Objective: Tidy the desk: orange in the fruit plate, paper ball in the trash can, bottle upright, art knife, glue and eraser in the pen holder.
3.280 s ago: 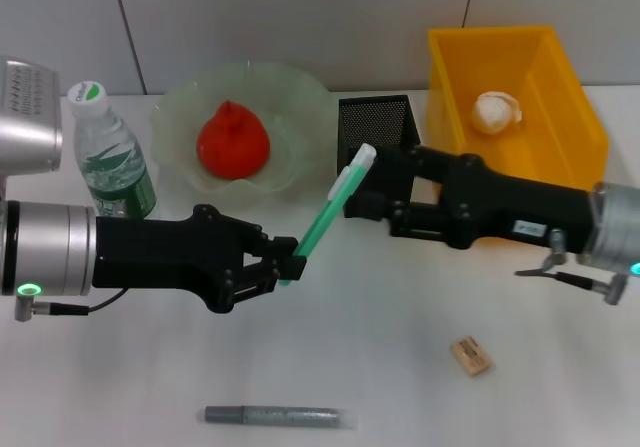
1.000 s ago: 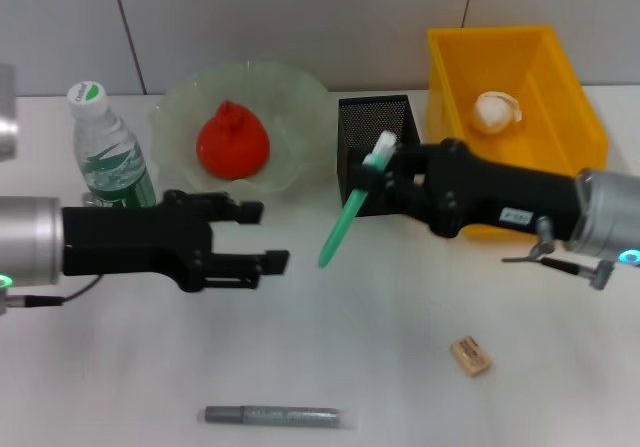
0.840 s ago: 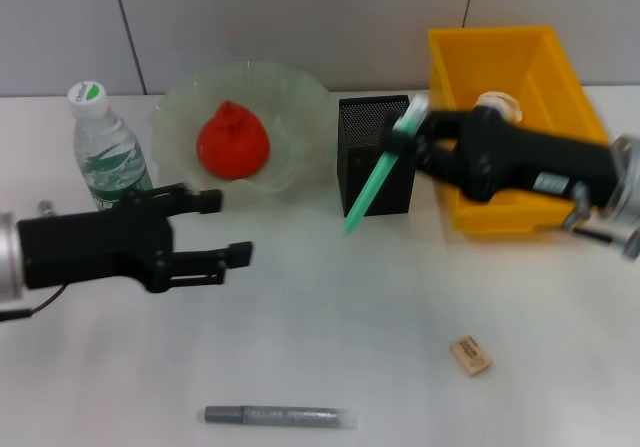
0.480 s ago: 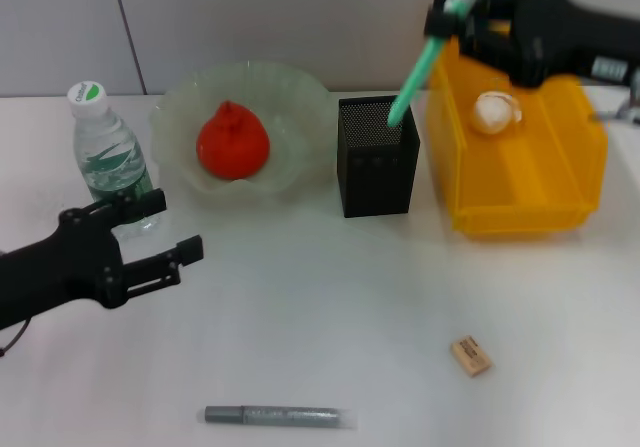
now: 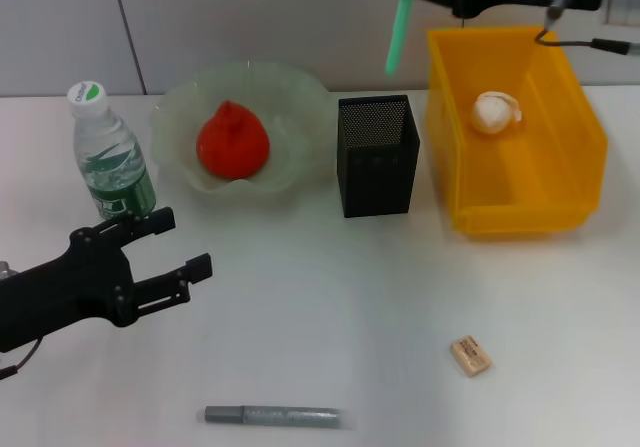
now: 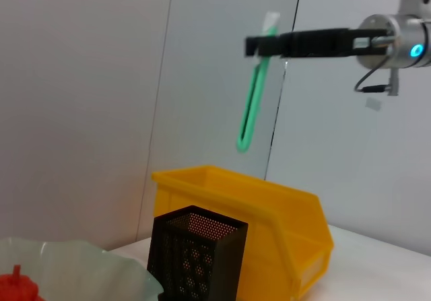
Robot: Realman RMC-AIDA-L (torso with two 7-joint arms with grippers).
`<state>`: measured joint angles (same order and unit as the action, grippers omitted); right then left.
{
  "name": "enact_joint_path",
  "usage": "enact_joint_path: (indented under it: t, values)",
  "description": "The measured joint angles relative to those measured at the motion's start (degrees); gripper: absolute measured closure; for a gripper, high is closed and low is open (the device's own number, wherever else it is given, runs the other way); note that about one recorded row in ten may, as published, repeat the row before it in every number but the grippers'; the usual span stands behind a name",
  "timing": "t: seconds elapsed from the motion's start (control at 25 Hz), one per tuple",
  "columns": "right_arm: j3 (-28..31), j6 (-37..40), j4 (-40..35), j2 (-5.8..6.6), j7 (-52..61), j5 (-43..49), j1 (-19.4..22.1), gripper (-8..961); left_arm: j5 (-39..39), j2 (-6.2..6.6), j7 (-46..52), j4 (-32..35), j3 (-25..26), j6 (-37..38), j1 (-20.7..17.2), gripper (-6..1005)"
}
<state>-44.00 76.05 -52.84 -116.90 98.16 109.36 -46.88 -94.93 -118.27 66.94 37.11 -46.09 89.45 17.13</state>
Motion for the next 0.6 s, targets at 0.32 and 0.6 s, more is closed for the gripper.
enact_joint_path:
  t: [0.32,0.6]
  values:
    - [-1.47,-2.98,3.52,0.01,2.34,3.36,-1.67,761,-0.24,-0.11,0.54,-0.02,-0.15,0.16,0.43,181]
    - [-3.15,-8.28,6.86,-0.88,-0.37,3.63,-2.35,750,-0.26,-0.12,0.62,-0.73,-0.15,0.39,0.63,186]
